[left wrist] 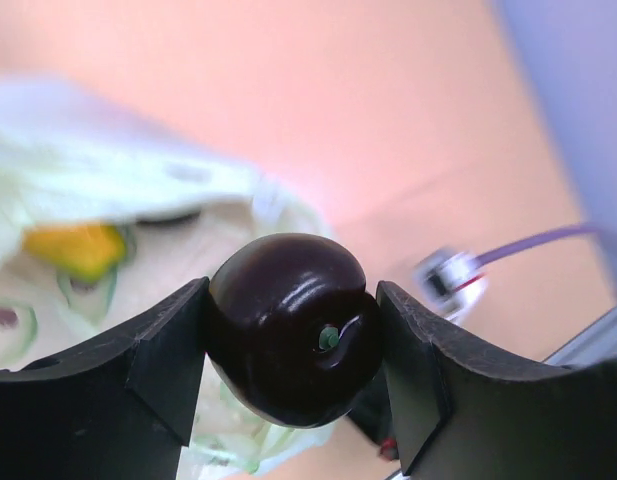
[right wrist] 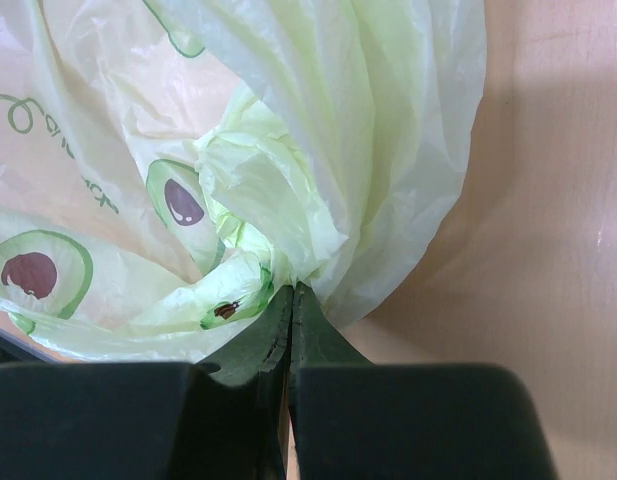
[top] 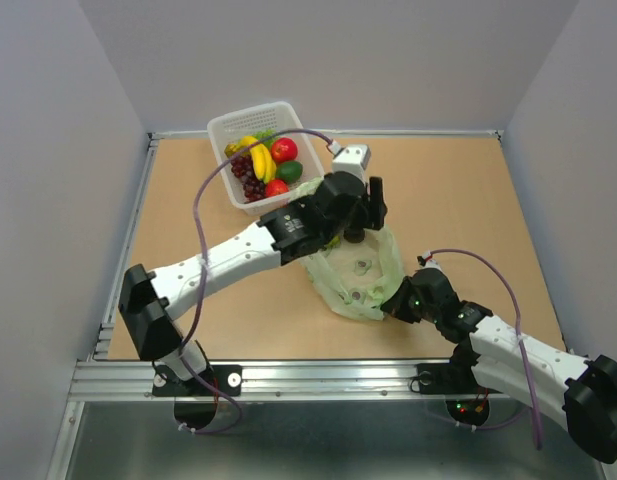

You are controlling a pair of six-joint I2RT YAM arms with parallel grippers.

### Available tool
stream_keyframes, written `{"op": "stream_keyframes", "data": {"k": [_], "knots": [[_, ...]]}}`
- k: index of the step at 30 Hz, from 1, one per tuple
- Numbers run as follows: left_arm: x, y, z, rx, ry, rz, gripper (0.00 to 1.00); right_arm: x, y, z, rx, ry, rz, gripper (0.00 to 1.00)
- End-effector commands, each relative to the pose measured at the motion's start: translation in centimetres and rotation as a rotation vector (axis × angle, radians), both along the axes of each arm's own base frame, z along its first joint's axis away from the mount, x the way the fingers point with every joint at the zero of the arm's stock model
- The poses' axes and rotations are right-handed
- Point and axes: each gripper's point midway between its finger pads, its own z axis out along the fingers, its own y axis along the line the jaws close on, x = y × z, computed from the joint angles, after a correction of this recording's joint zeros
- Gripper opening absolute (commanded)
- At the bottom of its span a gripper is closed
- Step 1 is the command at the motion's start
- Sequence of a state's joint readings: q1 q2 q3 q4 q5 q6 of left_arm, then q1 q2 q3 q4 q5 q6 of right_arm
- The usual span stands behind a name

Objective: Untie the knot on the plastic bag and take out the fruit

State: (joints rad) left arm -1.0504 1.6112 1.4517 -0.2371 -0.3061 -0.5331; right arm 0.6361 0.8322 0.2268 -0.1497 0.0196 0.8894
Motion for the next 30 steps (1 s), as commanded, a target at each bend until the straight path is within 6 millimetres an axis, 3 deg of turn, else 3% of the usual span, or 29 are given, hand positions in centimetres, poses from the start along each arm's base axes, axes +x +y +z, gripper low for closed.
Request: {"op": "stream_keyframes", "data": {"k": [1,2,3,4,5,7,8,9,13,14,16,19,20,22,28,30], "knots": [[2.6,4.4,10.5,-0.106,-0.166,0.057,0.35,0.0,-0.5,-0.6,-0.029,-0.006,-0.009,0.01],[4.2,6.8,12.7,-0.129,-0.195,0.107,0.35,0.0,-0.5,-0.6,-0.028,-0.007,-0.011,0.01],[5.0,8.1,13.6,-0.143,-0.205,0.128,0.35,0.1,-0.5,-0.5,-0.027,-0.01,-0.011,0.01],[6.6,10.8,15.1,-0.158,-0.233,0.178,0.35,0.2,-0.5,-0.4,-0.027,-0.014,-0.012,0.01],[6.4,11.1,15.4,-0.163,-0.239,0.181,0.35,0.2,-0.5,-0.4,-0.028,-0.015,-0.012,0.01],[9.5,15.5,15.7,-0.135,-0.268,0.291,0.36,0.3,-0.6,-0.4,-0.028,-0.017,-0.016,0.0],[10.5,16.8,15.2,-0.12,-0.262,0.321,0.36,0.2,-0.5,-0.4,-0.028,-0.015,-0.016,0.01],[12.4,19.8,14.6,-0.108,-0.254,0.389,0.36,0.3,-0.5,-0.3,-0.026,-0.019,-0.017,0.01],[16.6,24.9,10.3,-0.065,-0.168,0.491,0.38,0.6,-0.3,0.1,-0.025,-0.024,-0.015,0.01],[17.9,25.6,8.1,-0.044,-0.129,0.509,0.38,0.7,-0.3,0.3,-0.022,-0.028,-0.015,0.0],[19.4,27.5,5.9,-0.014,-0.087,0.532,0.41,0.8,-0.2,0.5,-0.017,-0.03,-0.015,0.01],[21.9,28.6,0.3,0.064,0.014,0.543,0.47,0.8,-0.1,0.8,-0.014,-0.035,-0.015,0.01],[22.3,28.7,-0.3,0.073,0.024,0.543,0.49,0.8,-0.1,0.8,-0.016,-0.034,-0.012,0.01],[23.1,28.9,-2.6,0.109,0.06,0.547,0.62,0.9,-0.1,1.0,-0.013,-0.038,-0.012,0.01],[23.7,29.2,-4.6,0.159,0.097,0.542,0.98,1.1,-0.2,1.4,-0.022,-0.048,-0.02,0.04],[23.4,29.4,-4.6,0.164,0.098,0.547,0.99,1.2,-0.3,1.5,-0.029,-0.051,-0.021,0.06]]}}
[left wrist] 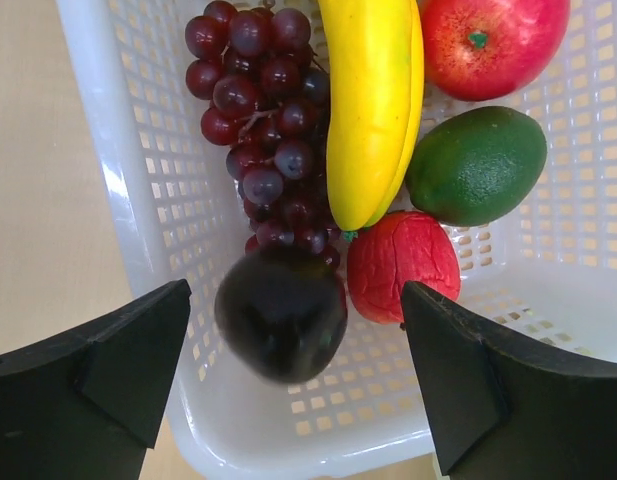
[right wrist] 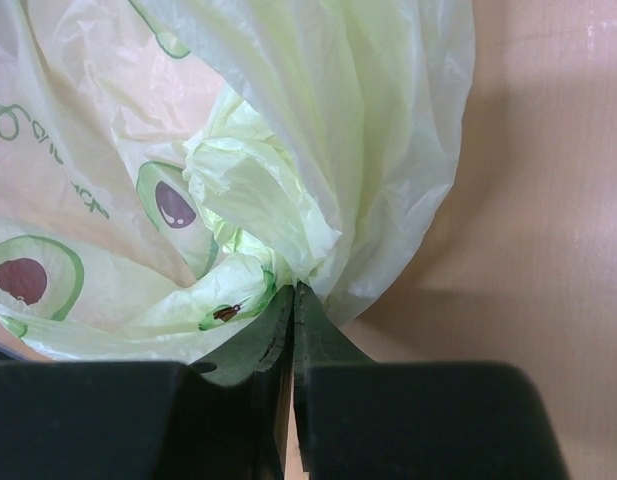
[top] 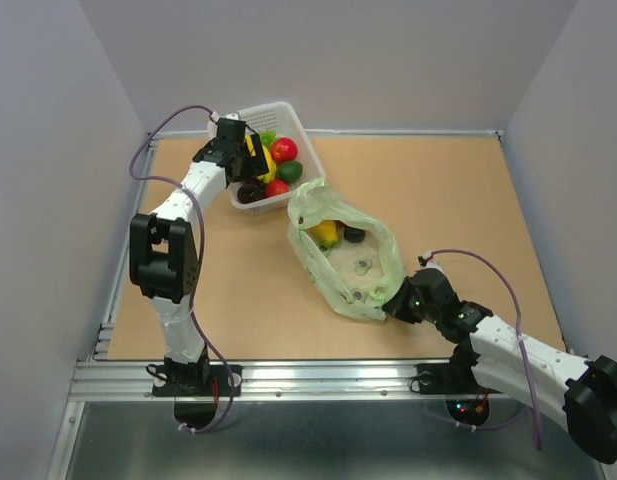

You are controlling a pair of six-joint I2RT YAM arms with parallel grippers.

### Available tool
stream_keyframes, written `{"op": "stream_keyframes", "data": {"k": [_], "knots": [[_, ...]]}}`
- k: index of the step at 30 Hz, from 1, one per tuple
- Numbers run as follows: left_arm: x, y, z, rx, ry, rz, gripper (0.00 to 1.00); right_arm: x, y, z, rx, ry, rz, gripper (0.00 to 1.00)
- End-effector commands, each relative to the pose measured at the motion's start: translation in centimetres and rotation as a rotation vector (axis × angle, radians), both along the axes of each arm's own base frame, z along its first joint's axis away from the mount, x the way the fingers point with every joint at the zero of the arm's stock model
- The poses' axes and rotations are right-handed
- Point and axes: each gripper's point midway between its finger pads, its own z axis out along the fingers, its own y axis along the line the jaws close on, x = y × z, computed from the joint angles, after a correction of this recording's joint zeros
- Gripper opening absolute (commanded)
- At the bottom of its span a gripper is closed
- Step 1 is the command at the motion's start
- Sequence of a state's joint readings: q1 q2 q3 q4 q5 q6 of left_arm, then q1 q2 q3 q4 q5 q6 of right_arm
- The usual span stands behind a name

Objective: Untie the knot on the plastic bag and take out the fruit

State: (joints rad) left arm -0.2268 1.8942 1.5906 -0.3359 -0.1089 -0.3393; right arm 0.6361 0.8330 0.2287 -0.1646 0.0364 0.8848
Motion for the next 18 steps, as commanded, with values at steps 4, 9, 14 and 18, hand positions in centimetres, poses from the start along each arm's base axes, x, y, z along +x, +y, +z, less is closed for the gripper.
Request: {"op": "stream_keyframes", "data": {"k": [4,9,14,18], "knots": [[-0.4,0.4,5.7,-0.008,-0.118,-0.003,0.99,1.5,0.0,2.1,-0.024,-0.065,-0.008,0.1],[-4.5,-2.0,8.8,-0.06,-0.178,-0.066,0.99,1.7,-0.1,2.2,-0.044,-0.066,-0.005,0.1],[-12.5,-9.9,13.2,-0.068,-0.304,-0.268,0.98,1.9,-0.2,2.2,-0.07,-0.073,0.003,0.08],[-16.6,-12.2,14.4,-0.145,-0.326,-0.277,0.97,2.2,-0.2,2.3,-0.083,-0.08,0.015,0.08]]}}
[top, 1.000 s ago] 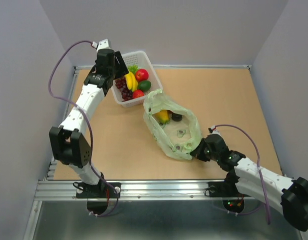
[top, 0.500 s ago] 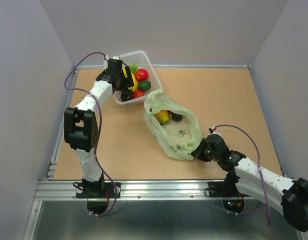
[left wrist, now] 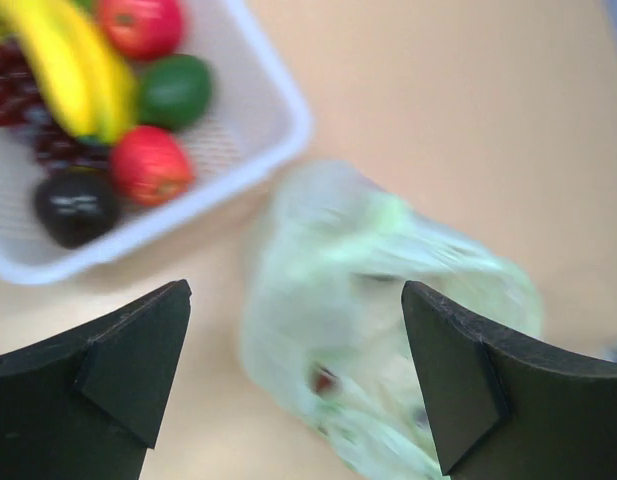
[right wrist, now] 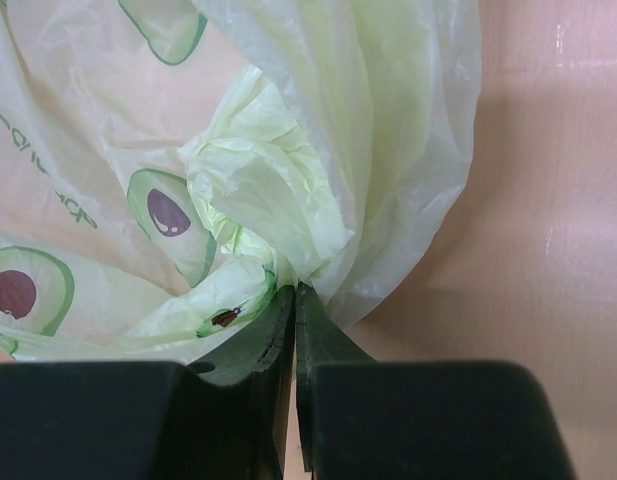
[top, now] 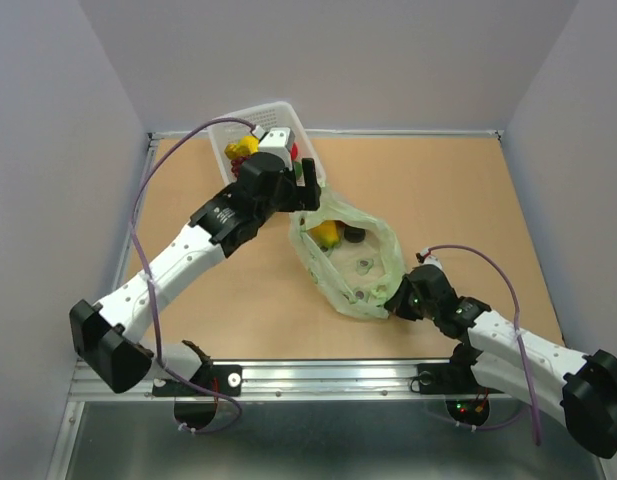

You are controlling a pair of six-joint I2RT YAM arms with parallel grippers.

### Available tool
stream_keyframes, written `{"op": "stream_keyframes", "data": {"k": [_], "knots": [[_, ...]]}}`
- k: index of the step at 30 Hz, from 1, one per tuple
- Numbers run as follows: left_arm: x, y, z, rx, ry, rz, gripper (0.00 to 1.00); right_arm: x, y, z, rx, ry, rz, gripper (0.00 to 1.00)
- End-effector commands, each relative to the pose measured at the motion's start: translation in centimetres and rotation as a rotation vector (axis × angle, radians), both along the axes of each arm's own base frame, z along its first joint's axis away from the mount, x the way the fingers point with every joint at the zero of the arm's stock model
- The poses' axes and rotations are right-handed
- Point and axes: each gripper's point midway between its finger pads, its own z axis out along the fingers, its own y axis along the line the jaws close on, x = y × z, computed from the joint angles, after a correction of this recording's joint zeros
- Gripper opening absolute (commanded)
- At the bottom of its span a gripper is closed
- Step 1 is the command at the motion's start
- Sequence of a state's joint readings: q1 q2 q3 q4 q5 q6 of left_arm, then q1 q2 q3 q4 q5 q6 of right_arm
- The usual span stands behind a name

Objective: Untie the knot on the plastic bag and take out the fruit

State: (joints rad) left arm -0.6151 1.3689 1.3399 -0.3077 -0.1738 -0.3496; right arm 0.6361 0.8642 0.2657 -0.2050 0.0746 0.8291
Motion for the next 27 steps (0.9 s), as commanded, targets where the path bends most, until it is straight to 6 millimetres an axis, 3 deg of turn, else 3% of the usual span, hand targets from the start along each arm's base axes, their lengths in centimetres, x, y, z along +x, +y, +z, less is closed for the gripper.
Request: {"op": "stream_keyframes", "data": {"k": [1,6,11,15,17,18,19,21,25,27], "knots": [[-3.5,-1.6,1.4,-0.081,-0.02,0.014,0.96,1.7,0.6,2.4,-0.01,-0.07,0.009,0.08],[-7.0,-7.0,1.6,-0.156,-0.001,-0.076,0.95,1.7,0.6,2.0,-0.023,-0.06,0.025,0.08],[-8.2,-13.0,-2.1,-0.133,0.093,-0.163,0.94,1.5,0.7,2.1,-0.019,-0.065,0.037,0.08],[-7.2,-15.6,-5.6,-0.081,0.152,-0.158,0.93,1.2,0.6,2.1,-0.005,-0.068,0.036,0.08],[-6.2,-16.2,-8.3,-0.029,0.175,-0.126,0.91,1.1,0.5,1.9,-0.003,-0.067,0.036,0.08],[-5.3,-16.1,-8.5,-0.011,0.161,-0.093,0.91,1.0,0.6,1.9,-0.003,-0.065,0.041,0.08],[-4.7,-16.1,-10.5,0.03,0.182,-0.068,0.91,1.0,0.6,1.9,-0.002,-0.065,0.041,0.08],[-3.7,-15.4,-11.7,0.058,0.195,-0.019,0.9,0.9,0.7,2.0,0.002,-0.067,0.049,0.08],[-1.3,-12.2,-14.5,0.094,0.218,0.104,0.9,0.8,0.8,2.2,0.009,-0.072,0.061,0.08],[-0.6,-11.1,-14.9,0.106,0.206,0.151,0.9,0.7,0.8,2.1,0.008,-0.072,0.064,0.08]]}}
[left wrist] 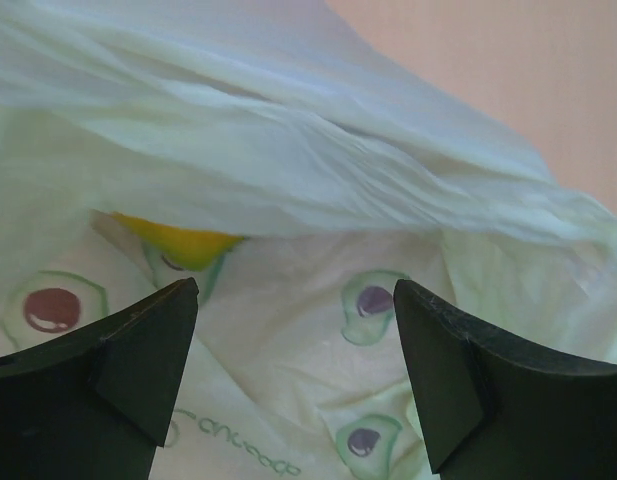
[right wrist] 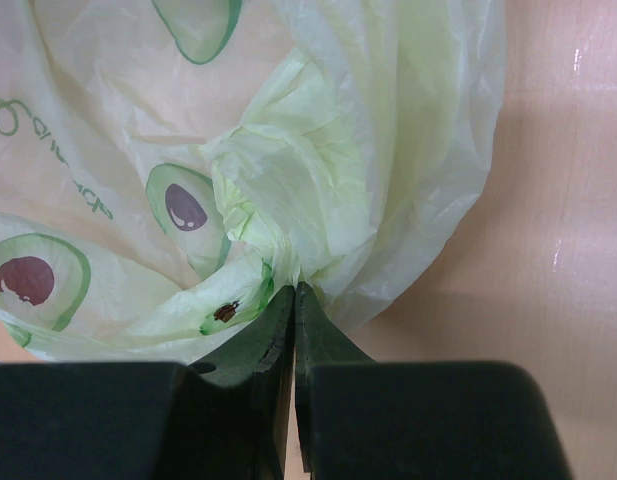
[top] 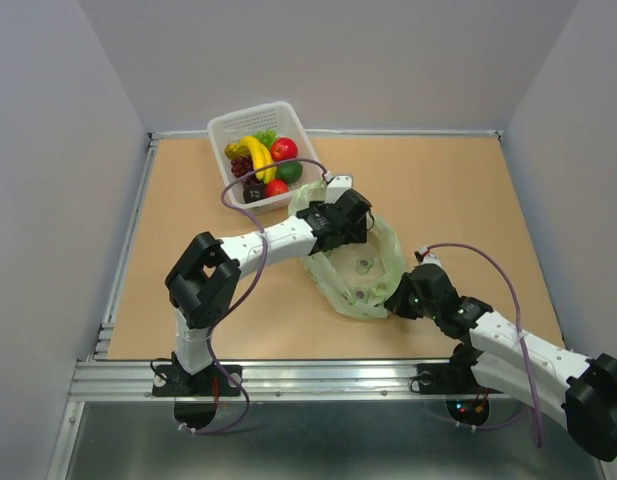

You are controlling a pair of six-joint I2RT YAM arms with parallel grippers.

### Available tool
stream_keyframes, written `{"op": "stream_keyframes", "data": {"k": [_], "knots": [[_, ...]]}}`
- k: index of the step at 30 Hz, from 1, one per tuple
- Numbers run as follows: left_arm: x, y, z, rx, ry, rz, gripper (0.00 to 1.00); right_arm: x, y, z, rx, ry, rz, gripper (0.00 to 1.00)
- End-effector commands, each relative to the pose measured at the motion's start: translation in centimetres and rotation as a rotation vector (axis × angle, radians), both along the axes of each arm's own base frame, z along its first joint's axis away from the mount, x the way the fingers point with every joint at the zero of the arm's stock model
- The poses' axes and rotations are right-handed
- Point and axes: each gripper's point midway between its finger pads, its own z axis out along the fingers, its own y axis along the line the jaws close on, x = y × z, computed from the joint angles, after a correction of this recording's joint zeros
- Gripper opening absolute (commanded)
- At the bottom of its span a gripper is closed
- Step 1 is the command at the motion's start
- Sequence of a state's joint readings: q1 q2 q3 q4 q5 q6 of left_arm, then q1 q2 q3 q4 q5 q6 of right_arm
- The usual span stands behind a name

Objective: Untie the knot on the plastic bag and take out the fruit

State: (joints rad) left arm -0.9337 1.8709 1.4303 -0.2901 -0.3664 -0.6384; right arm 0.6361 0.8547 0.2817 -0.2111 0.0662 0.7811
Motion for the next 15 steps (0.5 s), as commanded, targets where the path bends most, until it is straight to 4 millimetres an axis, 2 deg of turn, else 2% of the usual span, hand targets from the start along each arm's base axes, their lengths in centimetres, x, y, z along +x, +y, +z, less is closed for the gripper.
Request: {"op": "stream_keyframes", "data": {"k": [1,4,15], "knots": [[3.0,3.2,1.9,-0.002,-0.096,0.173,0.9,0.5,0.6,1.4,0.022,-0.043,0.027,0.08],[4.4,4.5,0.5,0.009,-0.083,0.233,0.9,0.3,0.6,1.2,0.018,-0.04,0.037,0.08],[6.7,5.5,-3.5,0.045,-0.061,0.307,0.91,-0.1,0.8,1.1,0.022,-0.038,0.066,0.08]]}}
